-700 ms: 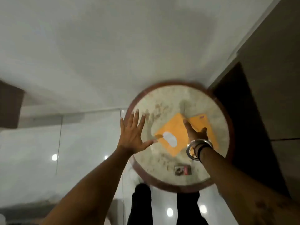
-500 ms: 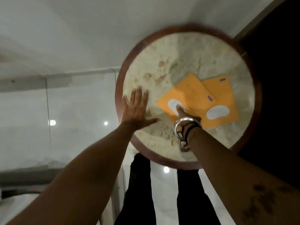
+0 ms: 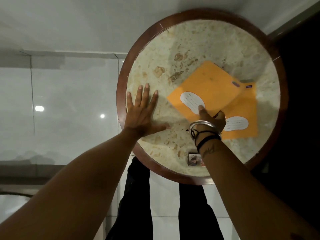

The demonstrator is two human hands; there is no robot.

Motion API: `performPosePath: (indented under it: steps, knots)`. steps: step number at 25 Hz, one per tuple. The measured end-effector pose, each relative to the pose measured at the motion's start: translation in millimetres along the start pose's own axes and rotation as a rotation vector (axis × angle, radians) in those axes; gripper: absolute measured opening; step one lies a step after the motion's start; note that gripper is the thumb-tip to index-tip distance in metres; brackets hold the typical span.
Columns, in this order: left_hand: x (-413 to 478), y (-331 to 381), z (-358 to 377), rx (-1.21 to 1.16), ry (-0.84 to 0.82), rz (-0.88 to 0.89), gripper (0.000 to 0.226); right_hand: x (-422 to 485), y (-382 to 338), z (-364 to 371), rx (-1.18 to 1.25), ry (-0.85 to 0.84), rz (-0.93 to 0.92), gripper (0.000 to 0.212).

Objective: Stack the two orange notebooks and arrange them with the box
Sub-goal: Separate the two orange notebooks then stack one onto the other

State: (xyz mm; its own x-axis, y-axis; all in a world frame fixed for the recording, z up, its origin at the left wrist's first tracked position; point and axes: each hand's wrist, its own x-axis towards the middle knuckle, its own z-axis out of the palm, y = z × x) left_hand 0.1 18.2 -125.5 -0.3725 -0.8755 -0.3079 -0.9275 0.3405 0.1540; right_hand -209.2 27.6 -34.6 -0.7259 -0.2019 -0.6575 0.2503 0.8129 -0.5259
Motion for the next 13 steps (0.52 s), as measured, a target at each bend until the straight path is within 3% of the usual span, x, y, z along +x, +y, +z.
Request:
performPosePath:
  steps: [3,7,11,13]
  knots:
    - [-1,-2,-1,0.003,-0.011,-0.015,0.136,20,-21,-4,-0.076,-0.172,-0.265,0.061]
    - [-3,-3,2,-0.013,0.009,0.004,0.135,51,-47,12,-0.289,-0.334,-0.308,0.061]
    - [-3,-3,2,0.004,0.007,-0.011,0.134,61,-48,19,-0.488,-0.236,-0.346,0.068]
    - [-3,-2,5,0.004,0.024,-0.009,0.134,57,-38,14,-0.629,-0.173,-0.45,0.065]
